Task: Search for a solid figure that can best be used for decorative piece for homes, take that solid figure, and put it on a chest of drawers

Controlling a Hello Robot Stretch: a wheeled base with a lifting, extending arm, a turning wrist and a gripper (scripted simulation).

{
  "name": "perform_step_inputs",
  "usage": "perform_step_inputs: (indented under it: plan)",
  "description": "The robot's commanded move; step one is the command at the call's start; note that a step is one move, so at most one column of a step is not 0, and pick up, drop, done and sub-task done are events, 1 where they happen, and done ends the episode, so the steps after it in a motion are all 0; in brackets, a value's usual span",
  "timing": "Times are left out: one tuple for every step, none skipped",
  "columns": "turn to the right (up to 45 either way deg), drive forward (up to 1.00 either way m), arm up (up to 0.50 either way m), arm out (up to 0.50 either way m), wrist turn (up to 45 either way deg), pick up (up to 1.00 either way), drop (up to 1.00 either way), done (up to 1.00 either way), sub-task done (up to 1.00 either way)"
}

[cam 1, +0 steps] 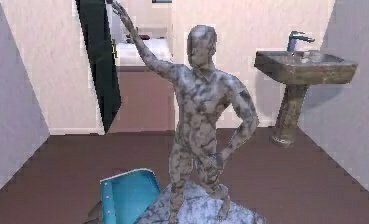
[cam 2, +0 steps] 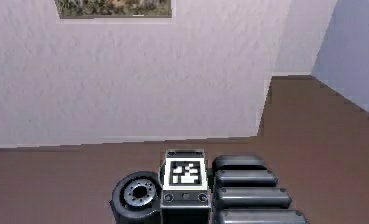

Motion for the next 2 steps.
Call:
perform_step_inputs:
  plan:
    - [0.0,0.5,0.0,0.0,0.0,0.0,0.0,0.0,0.0]
    - [-15.0,0.0,0.0,0.0,0.0,0.0,0.0,0.0,0.0]
